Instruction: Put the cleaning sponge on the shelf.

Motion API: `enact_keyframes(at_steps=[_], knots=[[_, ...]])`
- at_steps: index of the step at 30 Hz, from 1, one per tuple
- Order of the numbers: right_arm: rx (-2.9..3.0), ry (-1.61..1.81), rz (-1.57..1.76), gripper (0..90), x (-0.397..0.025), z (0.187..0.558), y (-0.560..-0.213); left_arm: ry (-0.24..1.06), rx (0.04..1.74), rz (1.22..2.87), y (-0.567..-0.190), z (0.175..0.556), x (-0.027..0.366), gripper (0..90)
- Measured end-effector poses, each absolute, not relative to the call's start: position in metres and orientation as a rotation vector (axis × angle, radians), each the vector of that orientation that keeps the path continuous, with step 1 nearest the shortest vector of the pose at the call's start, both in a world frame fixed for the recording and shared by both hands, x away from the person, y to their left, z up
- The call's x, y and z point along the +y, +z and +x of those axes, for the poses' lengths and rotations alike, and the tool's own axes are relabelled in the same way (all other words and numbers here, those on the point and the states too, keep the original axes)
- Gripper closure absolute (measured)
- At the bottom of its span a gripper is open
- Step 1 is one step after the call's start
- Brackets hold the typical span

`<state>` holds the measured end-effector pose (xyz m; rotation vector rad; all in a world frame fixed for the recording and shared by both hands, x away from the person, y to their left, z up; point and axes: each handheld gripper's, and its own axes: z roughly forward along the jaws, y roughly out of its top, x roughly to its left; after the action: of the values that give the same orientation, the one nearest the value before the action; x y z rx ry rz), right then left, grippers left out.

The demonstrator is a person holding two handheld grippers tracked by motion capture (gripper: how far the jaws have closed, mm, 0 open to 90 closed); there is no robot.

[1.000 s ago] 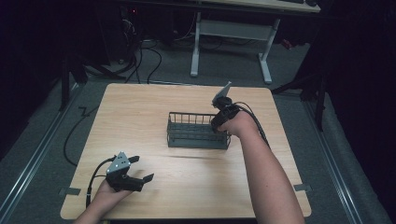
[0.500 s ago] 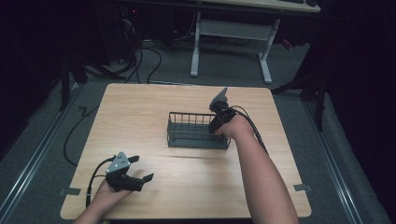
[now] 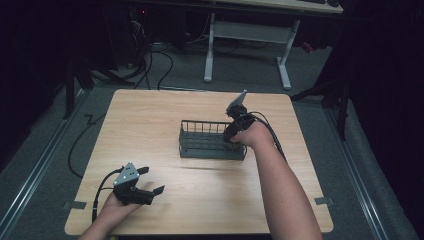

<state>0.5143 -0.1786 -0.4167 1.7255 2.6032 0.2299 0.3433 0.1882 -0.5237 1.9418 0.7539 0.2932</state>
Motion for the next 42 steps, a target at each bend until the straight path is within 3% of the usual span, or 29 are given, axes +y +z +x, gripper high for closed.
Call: enact_keyframes(at_steps=[22, 42], knots=[[2.538, 0.321, 1.715, 32.6, -0.195, 0.494, -0.388, 0.297, 0.752, 1.946, -0.524, 0.343, 0.188, 7.1], [2.477, 0.445, 1.725, 31.4, -0.235, 0.432, -0.393, 0.298, 0.751, 1.964, -0.526, 0.344, 0.185, 7.2]])
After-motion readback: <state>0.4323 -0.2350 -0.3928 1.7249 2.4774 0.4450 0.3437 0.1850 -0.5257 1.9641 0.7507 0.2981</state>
